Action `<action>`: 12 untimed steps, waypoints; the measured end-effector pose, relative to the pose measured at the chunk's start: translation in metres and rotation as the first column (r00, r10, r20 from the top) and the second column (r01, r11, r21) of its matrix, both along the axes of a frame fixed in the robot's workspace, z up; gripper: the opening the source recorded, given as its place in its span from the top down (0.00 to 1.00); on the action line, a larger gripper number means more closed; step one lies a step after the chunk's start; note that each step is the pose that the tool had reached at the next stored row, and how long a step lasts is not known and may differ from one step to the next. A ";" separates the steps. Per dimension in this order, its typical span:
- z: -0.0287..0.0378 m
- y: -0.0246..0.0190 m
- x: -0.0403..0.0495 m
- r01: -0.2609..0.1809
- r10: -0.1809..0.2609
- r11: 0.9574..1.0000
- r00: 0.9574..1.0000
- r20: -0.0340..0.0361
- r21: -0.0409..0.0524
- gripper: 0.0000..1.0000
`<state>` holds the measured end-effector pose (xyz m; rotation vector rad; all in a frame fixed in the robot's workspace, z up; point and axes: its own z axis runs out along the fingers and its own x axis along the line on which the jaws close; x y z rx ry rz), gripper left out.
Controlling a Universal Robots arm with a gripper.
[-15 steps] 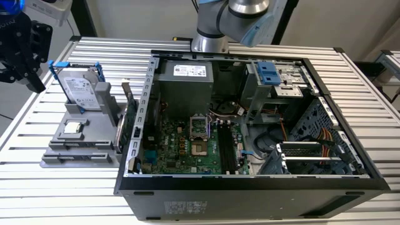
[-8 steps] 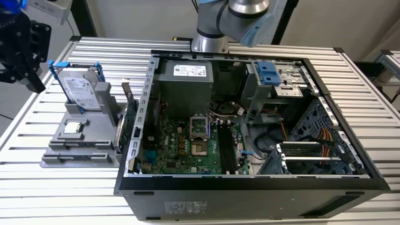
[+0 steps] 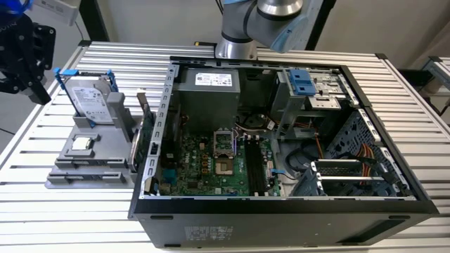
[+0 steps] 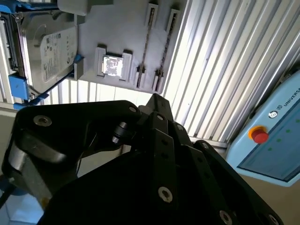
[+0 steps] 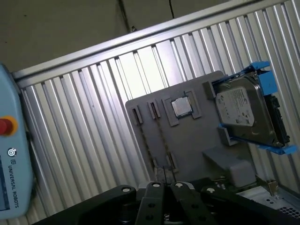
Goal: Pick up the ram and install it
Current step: 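Pick up the ram and move it above insertion slot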
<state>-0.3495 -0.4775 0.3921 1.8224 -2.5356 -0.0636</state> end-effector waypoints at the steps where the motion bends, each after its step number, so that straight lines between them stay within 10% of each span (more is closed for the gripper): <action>1: 0.0000 0.0000 0.0000 -0.011 0.011 1.000 1.000 0.000 0.000 1.00; 12: 0.0000 0.0000 0.0000 -0.124 0.124 0.992 0.992 0.002 -0.001 1.00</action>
